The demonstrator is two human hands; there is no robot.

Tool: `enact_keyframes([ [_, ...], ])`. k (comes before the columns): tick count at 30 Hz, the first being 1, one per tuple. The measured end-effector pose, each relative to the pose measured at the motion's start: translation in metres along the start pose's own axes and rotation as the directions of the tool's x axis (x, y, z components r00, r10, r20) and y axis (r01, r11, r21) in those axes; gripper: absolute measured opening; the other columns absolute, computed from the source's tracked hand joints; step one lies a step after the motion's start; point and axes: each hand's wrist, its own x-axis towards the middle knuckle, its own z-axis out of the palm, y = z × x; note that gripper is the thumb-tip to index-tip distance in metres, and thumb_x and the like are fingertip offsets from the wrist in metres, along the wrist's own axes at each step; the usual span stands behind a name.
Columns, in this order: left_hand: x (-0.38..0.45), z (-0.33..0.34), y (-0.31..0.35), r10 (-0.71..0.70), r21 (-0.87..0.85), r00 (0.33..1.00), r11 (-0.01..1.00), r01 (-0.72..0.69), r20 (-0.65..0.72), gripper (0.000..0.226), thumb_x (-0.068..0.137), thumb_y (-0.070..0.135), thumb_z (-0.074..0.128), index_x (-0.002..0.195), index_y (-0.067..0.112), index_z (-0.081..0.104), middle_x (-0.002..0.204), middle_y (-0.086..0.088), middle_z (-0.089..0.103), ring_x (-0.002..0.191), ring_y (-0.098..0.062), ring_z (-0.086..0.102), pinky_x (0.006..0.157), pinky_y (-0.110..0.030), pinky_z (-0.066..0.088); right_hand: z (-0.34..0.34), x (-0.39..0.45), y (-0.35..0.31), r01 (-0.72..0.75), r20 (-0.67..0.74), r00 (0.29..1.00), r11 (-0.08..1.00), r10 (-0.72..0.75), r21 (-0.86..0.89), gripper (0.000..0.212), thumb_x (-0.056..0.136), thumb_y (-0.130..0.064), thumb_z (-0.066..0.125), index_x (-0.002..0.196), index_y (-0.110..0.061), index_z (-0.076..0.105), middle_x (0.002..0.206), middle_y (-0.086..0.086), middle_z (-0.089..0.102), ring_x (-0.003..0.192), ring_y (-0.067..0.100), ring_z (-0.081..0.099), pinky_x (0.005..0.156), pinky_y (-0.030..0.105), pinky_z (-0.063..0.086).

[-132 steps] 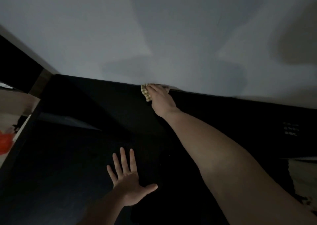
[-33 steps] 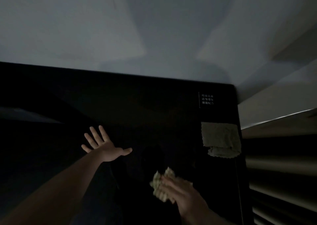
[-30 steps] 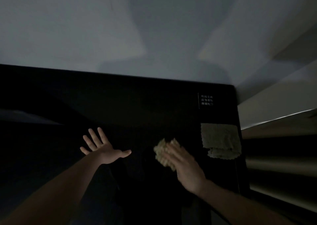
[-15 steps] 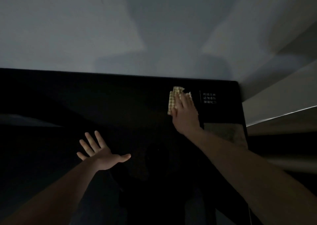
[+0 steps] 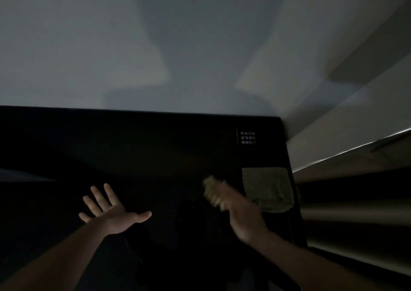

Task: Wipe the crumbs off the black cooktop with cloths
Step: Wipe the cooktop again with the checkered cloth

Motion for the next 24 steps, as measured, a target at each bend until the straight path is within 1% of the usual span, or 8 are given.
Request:
enact_keyframes([
  [2,0.002,0.000,0.000,-0.003,-0.005,1.000,1.000,0.003,0.005,0.167,0.046,0.098,0.062,0.144,0.019,-0.048,0.147,-0.012,-0.058,0.144,-0.041,-0.042,0.120,-0.065,-0.012,-0.047,0.054,0.007,-0.067,-0.265,0.961,0.997,0.073,0.033,0.063,0.100,-0.001,0.039,0.152,-0.036,0.051,0.154,-0.018,0.055,0.146,0.009,0.050,0.125,0.023,0.035],
  [5,0.004,0.001,0.000,-0.003,-0.011,1.000,1.000,0.003,0.008,0.168,0.045,0.098,0.062,0.143,0.020,-0.049,0.147,-0.012,-0.059,0.144,-0.040,-0.043,0.120,-0.064,-0.013,-0.112,0.113,0.038,-0.198,-0.411,0.899,0.978,0.153,-0.068,0.070,0.090,0.020,0.042,0.151,-0.013,0.057,0.158,0.005,0.054,0.149,0.027,0.049,0.126,0.043,0.037],
  [9,0.008,0.001,0.003,-0.011,-0.012,1.000,1.000,0.011,0.010,0.166,0.048,0.096,0.063,0.142,0.018,-0.050,0.146,-0.013,-0.059,0.144,-0.041,-0.043,0.121,-0.064,-0.012,-0.135,0.159,0.076,-0.344,-0.350,0.914,0.852,0.207,-0.395,0.068,0.093,-0.001,0.037,0.161,-0.008,0.039,0.172,0.017,0.030,0.159,0.039,0.027,0.132,0.052,0.020],
  [12,0.008,0.001,0.004,-0.014,-0.009,1.000,1.000,0.014,0.008,0.164,0.052,0.095,0.063,0.143,0.017,-0.049,0.147,-0.014,-0.058,0.144,-0.042,-0.042,0.122,-0.064,-0.011,-0.101,0.170,0.054,-0.511,-0.381,0.839,0.801,0.388,-0.310,0.071,0.097,-0.009,0.048,0.166,-0.018,0.031,0.176,0.008,0.020,0.162,0.037,0.014,0.132,0.049,0.012],
  [13,0.008,0.001,0.004,-0.017,-0.011,1.000,1.000,0.017,0.009,0.164,0.052,0.094,0.063,0.143,0.016,-0.049,0.147,-0.014,-0.058,0.145,-0.042,-0.041,0.122,-0.064,-0.011,-0.084,0.172,0.042,-0.493,-0.384,0.844,0.823,0.374,-0.283,0.071,0.095,-0.008,0.050,0.164,-0.018,0.035,0.175,0.009,0.025,0.161,0.038,0.018,0.130,0.048,0.014],
  [16,0.007,0.001,0.004,-0.027,0.000,1.000,1.000,0.027,0.003,0.165,0.050,0.096,0.063,0.144,0.017,-0.048,0.149,-0.014,-0.056,0.146,-0.041,-0.040,0.122,-0.064,-0.010,-0.026,0.162,0.020,-0.266,-0.277,0.946,0.895,0.170,-0.358,0.075,0.084,-0.013,0.033,0.157,-0.017,0.048,0.169,0.011,0.038,0.159,0.038,0.027,0.131,0.048,0.020],
  [21,0.003,0.001,0.005,-0.032,0.011,0.999,0.999,0.032,-0.001,0.166,0.047,0.097,0.062,0.142,0.018,-0.050,0.148,-0.014,-0.057,0.145,-0.041,-0.040,0.122,-0.064,-0.009,0.052,0.083,-0.019,-0.079,-0.109,0.993,0.914,0.038,-0.398,0.106,0.080,0.003,0.049,0.169,-0.034,0.005,0.178,-0.012,0.000,0.165,0.019,-0.008,0.134,0.041,0.004],
  [24,0.000,-0.001,0.007,-0.038,0.020,0.999,0.999,0.038,-0.001,0.165,0.049,0.097,0.062,0.144,0.018,-0.048,0.150,-0.014,-0.055,0.146,-0.041,-0.039,0.123,-0.063,-0.008,0.084,0.003,-0.025,0.062,-0.035,0.996,0.939,-0.079,-0.339,0.089,0.091,-0.007,0.047,0.167,-0.038,0.012,0.176,-0.020,0.003,0.164,0.011,-0.008,0.132,0.037,-0.001],
])
